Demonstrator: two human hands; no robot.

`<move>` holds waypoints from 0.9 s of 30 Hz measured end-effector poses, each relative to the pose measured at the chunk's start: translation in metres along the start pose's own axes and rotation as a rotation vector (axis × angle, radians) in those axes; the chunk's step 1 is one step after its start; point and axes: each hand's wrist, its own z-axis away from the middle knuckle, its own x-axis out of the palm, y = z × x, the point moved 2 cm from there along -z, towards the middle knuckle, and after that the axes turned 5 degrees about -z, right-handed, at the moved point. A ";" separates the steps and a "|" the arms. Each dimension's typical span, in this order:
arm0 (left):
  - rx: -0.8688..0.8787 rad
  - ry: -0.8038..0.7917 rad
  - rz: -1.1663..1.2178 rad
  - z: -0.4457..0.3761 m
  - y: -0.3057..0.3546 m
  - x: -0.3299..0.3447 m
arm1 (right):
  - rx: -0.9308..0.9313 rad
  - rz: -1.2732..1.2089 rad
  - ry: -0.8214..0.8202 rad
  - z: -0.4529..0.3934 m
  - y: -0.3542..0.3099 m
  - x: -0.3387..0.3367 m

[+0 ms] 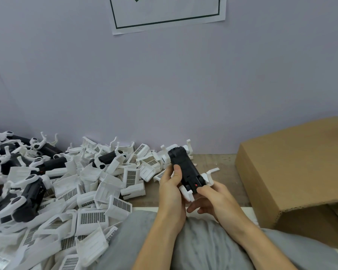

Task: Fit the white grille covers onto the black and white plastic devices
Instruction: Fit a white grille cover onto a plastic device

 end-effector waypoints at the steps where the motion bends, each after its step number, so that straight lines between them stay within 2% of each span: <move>1: 0.008 -0.005 -0.016 0.000 0.000 0.000 | -0.002 0.011 0.004 0.000 0.000 -0.001; 6: 0.045 -0.061 -0.134 -0.001 -0.002 0.001 | 0.012 0.065 0.077 0.000 0.000 -0.003; 11: 0.004 -0.057 -0.077 0.000 -0.001 0.003 | 0.000 0.089 0.051 0.002 -0.001 -0.002; 15: -0.074 0.093 0.101 -0.003 0.007 -0.004 | -0.009 0.052 -0.049 0.005 -0.002 0.000; 18: -0.079 0.251 0.257 -0.007 0.020 -0.016 | 0.005 0.093 0.078 0.000 0.005 -0.003; 20: -0.081 0.304 0.321 -0.008 0.032 -0.024 | 0.008 0.288 0.181 -0.007 0.009 -0.005; 22: -0.075 0.345 0.354 -0.010 0.043 -0.033 | -0.032 0.545 0.191 -0.017 0.008 -0.001; 27: -0.025 0.385 0.333 -0.015 0.077 -0.055 | -0.177 0.935 -0.016 -0.062 -0.008 0.031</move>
